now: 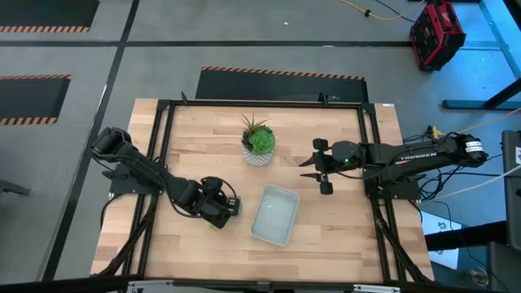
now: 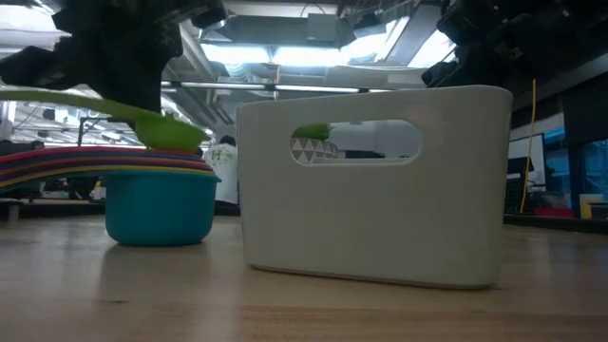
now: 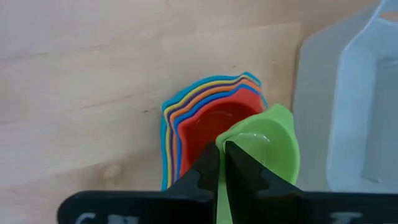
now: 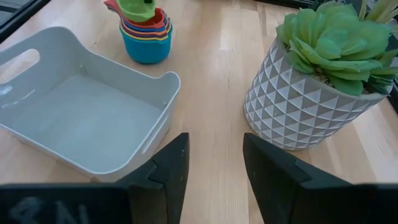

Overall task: Nest measuring cups in basket
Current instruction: Stack the green measuring cup on top of the pink measuring cup, then put the stacked measuring cups into the bin

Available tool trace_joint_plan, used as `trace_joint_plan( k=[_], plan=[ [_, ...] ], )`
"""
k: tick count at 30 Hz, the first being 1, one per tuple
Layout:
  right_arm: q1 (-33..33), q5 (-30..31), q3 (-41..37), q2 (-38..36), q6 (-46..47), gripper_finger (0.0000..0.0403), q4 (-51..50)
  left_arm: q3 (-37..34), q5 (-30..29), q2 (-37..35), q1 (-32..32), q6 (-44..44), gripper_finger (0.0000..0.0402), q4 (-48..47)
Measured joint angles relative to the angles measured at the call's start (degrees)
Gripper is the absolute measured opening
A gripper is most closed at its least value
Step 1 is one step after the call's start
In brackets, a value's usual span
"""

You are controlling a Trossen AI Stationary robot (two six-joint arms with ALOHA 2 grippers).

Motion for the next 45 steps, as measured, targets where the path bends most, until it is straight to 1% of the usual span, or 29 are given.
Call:
trace_joint_plan(
  k=[5, 9, 15, 25, 32, 36, 40, 45],
  plan=[
    [0.00, 0.00, 0.00, 0.00, 0.02, 0.0156, -0.15, 0.00, 0.53, 1.39, 0.00, -0.22, 0.0006, -0.14],
    [0.01, -0.02, 0.00, 0.00, 0.02, 0.0156, -0.18, 0.00, 0.59, 1.46, 0.17, -0.24, 0.0020, -0.04],
    [0.00, 0.00, 0.00, 0.00, 0.04, 0.0156, -0.20, 0.00, 1.27, 1.46, 1.27, -0.14, 0.0050, 0.01],
    [0.00, -0.02, 0.00, 0.00, 0.04, 0.0156, -0.24, 0.00, 2.41, 1.46, 1.99, 0.20, 0.0116, 0.01],
    [0.00, -0.01, 0.00, 0.00, 0.04, 0.0156, -0.28, 0.00, 2.41, 1.46, 1.99, 0.20, 0.0145, 0.01],
    [0.01, 0.00, 0.00, 0.00, 0.04, 0.0156, -0.28, 0.00, 2.41, 1.46, 1.99, 0.59, 0.0154, 0.01],
    [0.01, -0.01, 0.00, 0.00, 0.04, 0.0156, -0.28, 0.00, 2.39, 1.46, 1.99, 3.42, 0.0154, 0.53],
    [0.02, 0.00, 0.00, 0.00, 0.07, 0.0156, -0.28, 0.00, 2.37, 1.46, 1.99, 3.79, 0.0155, 0.54]
  ],
)
